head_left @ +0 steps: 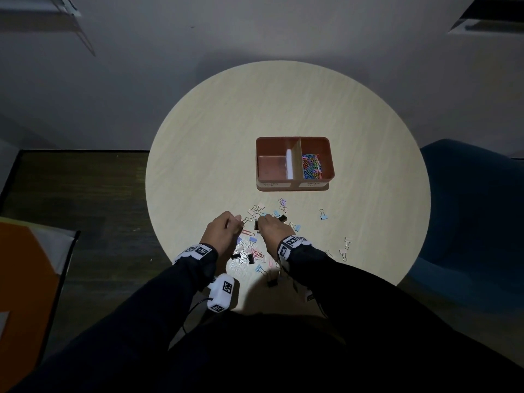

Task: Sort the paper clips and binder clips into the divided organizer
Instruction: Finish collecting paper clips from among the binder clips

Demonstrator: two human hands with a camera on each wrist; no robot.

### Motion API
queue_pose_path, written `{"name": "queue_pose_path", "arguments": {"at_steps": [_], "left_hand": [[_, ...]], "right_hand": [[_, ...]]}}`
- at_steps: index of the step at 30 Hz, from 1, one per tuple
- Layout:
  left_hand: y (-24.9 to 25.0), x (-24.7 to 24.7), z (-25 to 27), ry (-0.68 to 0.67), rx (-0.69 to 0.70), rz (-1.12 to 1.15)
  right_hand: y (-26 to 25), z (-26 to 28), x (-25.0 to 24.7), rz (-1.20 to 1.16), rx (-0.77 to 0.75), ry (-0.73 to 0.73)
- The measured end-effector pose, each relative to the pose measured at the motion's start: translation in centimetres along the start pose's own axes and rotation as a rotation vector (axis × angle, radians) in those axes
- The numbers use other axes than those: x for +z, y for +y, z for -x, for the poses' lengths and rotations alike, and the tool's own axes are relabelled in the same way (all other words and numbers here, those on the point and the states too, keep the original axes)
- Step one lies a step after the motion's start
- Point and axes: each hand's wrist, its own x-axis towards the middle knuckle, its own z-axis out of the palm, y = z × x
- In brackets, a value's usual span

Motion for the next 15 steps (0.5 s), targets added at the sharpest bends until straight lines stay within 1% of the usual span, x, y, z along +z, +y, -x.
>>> {"name": "queue_pose_path", "arguments": {"at_steps": [3,4,5,7,10,12,15], "left_hand": [[0.2,-0.4,-0.2,-0.007,0.005,-0.005],[0.1,-0.5,-0.2,-0.019,0.0,0.037],[-0.1,-0.5,-0.3,-0.031,-0.01,0.081],[-0.1,-0.5,-0.4,-0.057,-0.009,0.098],[-0.2,-0.4,-0.8,-0.098,0.05,0.014],[0.0,-0.1,-1.2,-0.136,0.1,-0.096],[0.4,0.8,-1.5,-0.193,0.211,-0.474]], "right_hand": [[0.7,-0.1,0.3,-0.232,0.06,0.011],[1.0,-0.1,0.4,-0.338,0.085,0.017],[1.0,-0.1,0.5,-0.491,0.126,0.043],[1.3,0.2,0.8,-0.724,0.211,0.095],[2.1,1.2,1.5,-0.751,0.144,0.087],[2.6,1.9,1.7,-0.635,0.094,0.037],[3.3,2.3,2.1,-0.388,0.041,-0.034]]}}
